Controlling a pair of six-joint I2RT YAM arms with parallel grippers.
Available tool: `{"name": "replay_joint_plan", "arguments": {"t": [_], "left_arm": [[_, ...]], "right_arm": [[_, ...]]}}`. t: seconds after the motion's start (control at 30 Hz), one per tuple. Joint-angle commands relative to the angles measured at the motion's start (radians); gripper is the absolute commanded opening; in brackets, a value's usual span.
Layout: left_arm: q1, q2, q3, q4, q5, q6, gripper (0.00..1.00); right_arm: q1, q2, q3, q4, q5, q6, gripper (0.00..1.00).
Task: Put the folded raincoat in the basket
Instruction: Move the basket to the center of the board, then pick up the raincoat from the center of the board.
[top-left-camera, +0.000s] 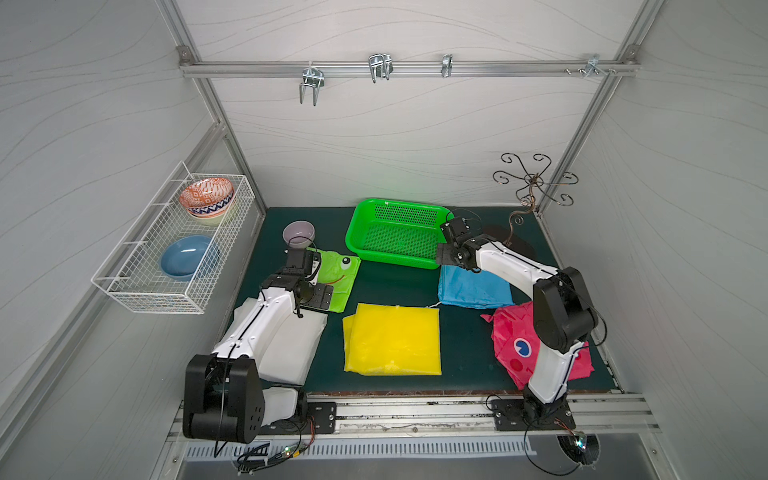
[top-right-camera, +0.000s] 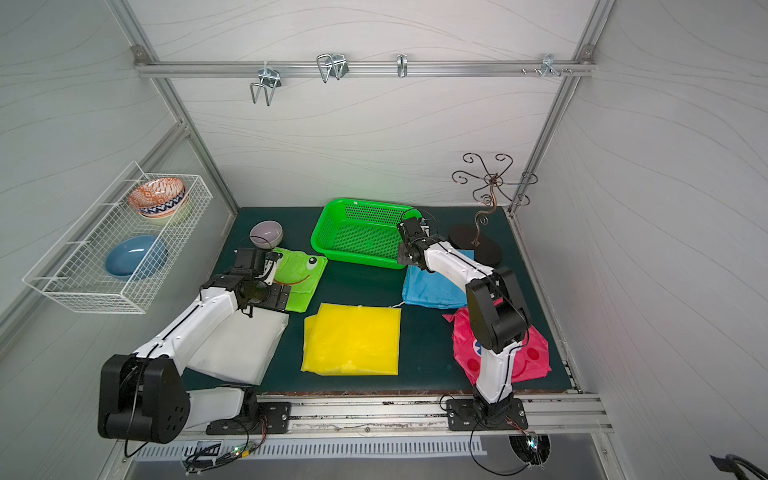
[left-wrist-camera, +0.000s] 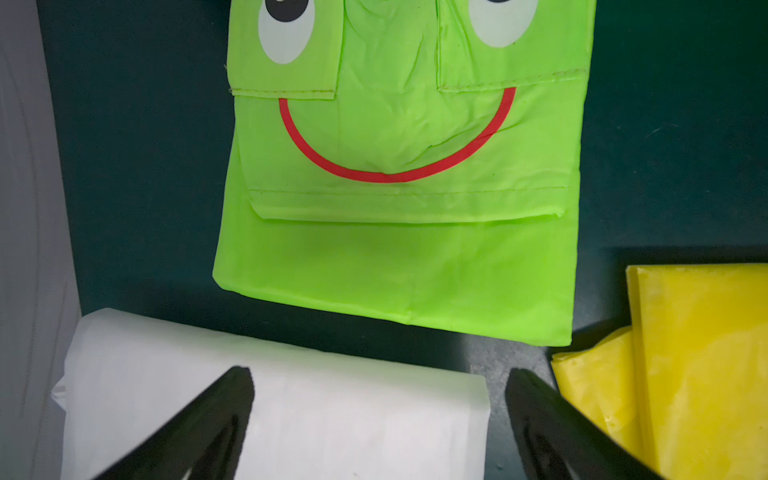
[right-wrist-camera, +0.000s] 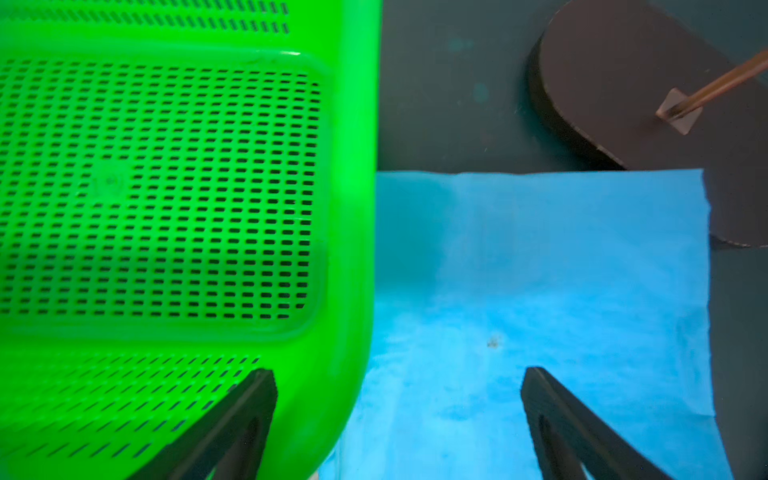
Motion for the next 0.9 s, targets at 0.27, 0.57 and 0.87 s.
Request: {"name": "replay_joint_plan", "arguments": {"t": [0.27, 0.57, 0.87], "left_arm": [[0.003, -0.004, 0.013, 0.006, 0.016, 0.000, 0.99], [-0.007, -0.002, 0.081, -0.117, 0.393, 0.083, 0.99], [-0.171, 0.119, 0.093, -0.254, 0.464, 0.168, 0.98]], "right_arm": [[0.087, -0.159, -0.065, -0.128, -0.083, -0.015, 0.97], [0.088, -0.375, -0.172, -0.152, -0.371, -0.067, 0.97], [0.192, -0.684, -0.578, 0.015, -0.773, -0.260, 0.98]]}}
